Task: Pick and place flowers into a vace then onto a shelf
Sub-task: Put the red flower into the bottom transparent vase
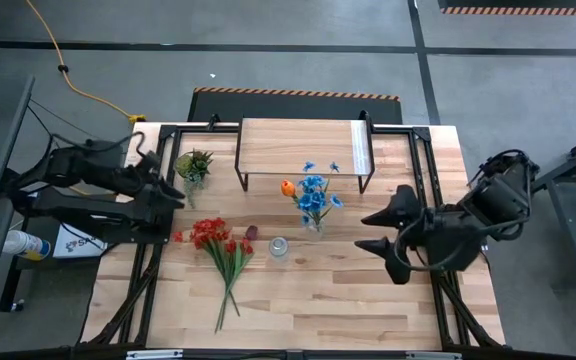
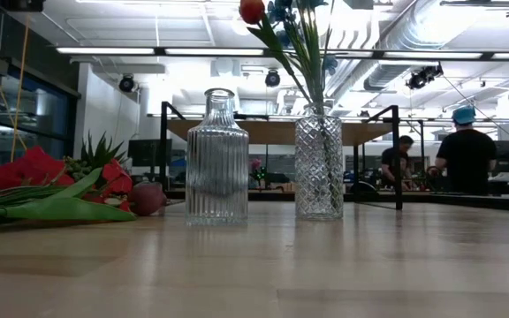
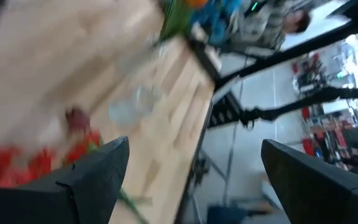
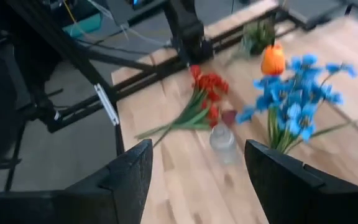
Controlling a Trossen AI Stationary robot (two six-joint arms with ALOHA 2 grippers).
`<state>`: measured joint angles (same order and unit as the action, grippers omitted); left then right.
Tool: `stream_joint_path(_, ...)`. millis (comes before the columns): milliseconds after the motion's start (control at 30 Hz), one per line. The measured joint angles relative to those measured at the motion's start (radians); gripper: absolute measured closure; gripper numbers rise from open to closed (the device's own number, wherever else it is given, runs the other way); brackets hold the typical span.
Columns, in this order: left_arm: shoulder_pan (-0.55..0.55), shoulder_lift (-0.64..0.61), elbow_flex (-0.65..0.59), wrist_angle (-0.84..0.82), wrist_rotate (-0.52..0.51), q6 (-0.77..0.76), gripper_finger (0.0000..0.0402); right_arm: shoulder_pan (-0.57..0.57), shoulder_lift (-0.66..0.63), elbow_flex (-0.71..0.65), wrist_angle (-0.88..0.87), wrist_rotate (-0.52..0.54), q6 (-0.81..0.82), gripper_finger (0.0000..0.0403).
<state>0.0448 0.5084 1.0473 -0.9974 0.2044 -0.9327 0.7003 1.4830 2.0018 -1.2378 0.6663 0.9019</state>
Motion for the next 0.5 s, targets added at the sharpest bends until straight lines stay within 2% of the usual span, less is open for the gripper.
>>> stream_joint_path(133, 0.000, 0.059, 0.000, -0.074, 0.102, -0.069, 0.0002, 0.021, 0.000, 0.000, 0.003, 0.057, -0.012, 0.0158)
stream_joint_path(367, -0.002, 0.157, 0.000, -0.157, 0.236, -0.118, 0.0002, 0.023, 0.000, 0.000, 0.002, 0.084, -0.013, 0.0158)
stream_joint_path(500, -0.046, 0.209, 0.000, -0.158, 0.258, -0.125, 0.0002, 0.023, 0.000, 0.000, 0.002, 0.085, -0.012, 0.0158)
